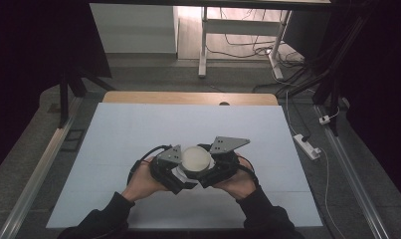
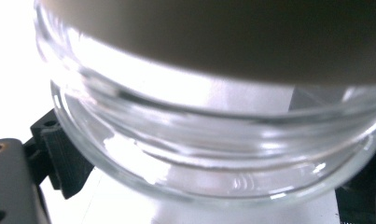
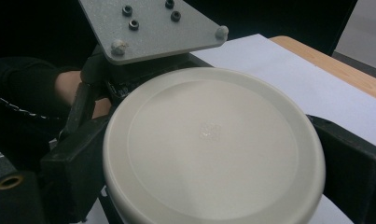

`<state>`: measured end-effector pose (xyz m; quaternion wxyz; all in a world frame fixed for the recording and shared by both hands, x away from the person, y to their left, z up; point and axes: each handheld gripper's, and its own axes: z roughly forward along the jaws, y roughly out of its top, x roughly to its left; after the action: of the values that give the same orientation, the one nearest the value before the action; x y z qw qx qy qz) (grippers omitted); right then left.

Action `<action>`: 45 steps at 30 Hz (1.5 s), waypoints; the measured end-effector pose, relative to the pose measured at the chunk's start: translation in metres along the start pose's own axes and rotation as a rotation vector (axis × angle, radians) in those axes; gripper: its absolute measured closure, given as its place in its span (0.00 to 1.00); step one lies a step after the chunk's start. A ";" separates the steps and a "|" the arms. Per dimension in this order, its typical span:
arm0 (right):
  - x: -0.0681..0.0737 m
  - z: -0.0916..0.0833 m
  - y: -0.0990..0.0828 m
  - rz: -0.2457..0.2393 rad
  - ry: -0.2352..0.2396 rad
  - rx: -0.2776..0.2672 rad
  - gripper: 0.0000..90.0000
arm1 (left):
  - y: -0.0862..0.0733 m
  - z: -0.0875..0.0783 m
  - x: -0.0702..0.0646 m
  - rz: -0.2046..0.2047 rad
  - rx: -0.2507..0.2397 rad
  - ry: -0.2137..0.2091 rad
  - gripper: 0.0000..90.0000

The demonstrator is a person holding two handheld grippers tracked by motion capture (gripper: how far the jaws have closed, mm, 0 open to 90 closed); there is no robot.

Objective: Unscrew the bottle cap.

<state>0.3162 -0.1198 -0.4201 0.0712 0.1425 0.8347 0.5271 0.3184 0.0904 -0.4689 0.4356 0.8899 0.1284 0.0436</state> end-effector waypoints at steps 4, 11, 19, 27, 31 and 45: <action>0.000 -0.001 0.001 -0.003 -0.001 -0.004 0.08 | -0.001 0.000 0.001 -0.001 0.006 0.008 0.08; 0.000 -0.004 0.002 -0.001 -0.011 -0.006 0.08 | -0.003 0.000 0.003 -0.008 0.011 0.028 0.08; -0.001 -0.009 0.000 0.002 -0.033 -0.008 0.08 | -0.006 0.000 0.010 -0.036 0.014 0.059 0.08; 0.002 -0.014 -0.001 0.004 -0.036 -0.011 0.08 | -0.010 0.001 0.017 -0.066 0.017 0.088 0.08; 0.003 -0.015 -0.003 0.012 -0.037 -0.005 0.08 | -0.011 0.000 0.022 -0.077 0.018 0.105 0.08; 0.007 -0.017 -0.014 0.026 -0.039 0.008 0.08 | -0.013 -0.005 0.037 -0.128 -0.017 0.161 0.08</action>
<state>0.3027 -0.1376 -0.4257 0.0803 0.1638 0.8334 0.5217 0.3508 0.1118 -0.4769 0.4332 0.8697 0.2193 0.0883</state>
